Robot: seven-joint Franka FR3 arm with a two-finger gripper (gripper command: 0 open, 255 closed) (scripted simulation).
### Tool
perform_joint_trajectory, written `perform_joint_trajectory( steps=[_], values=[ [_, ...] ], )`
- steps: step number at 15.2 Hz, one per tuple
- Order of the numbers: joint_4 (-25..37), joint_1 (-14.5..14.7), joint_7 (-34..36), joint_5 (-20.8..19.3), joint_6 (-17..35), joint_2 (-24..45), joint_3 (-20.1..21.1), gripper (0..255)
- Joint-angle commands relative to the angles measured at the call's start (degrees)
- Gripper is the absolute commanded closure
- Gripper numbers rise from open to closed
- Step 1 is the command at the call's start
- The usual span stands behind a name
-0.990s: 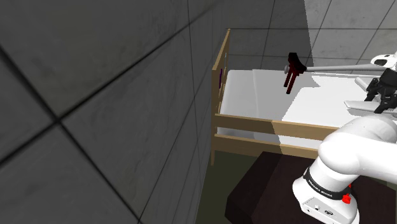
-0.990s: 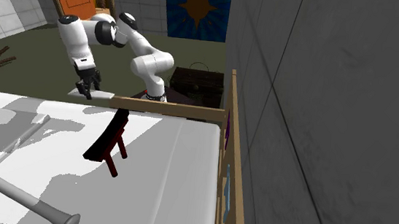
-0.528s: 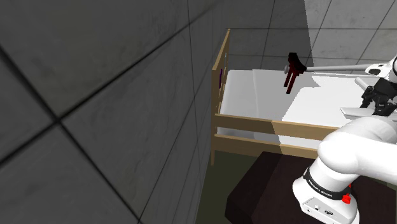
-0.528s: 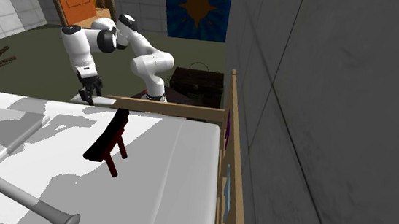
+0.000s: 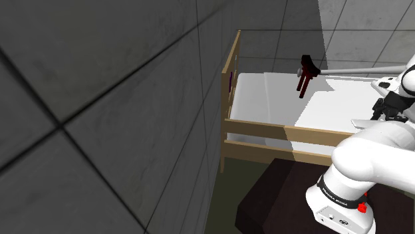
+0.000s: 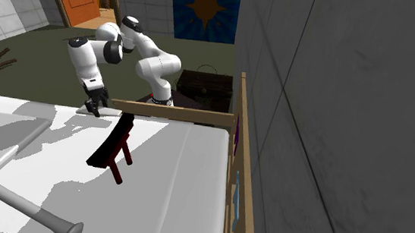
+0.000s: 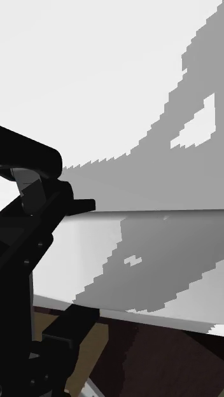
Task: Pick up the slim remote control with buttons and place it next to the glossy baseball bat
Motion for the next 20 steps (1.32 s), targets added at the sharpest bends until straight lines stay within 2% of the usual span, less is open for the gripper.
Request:
perform_joint_trajectory(
  steps=[1,2,10,11,16,20],
  values=[
    [-1.0,-0.5,0.2,-1.5,0.9,-0.2,-1.6,255],
    [-1.5,-0.6,0.3,-2.5,1.5,-0.2,-2.6,255],
    [-1.5,-0.6,0.3,-2.5,1.5,-0.2,-2.6,255],
    [-1.5,-0.6,0.3,-2.5,1.5,-0.2,-2.6,0],
    [-1.5,-0.6,0.3,-2.5,1.5,-0.2,-2.6,0],
    [2.1,0.5,-0.3,4.3,-2.8,0.2,4.9,0]
  ],
)
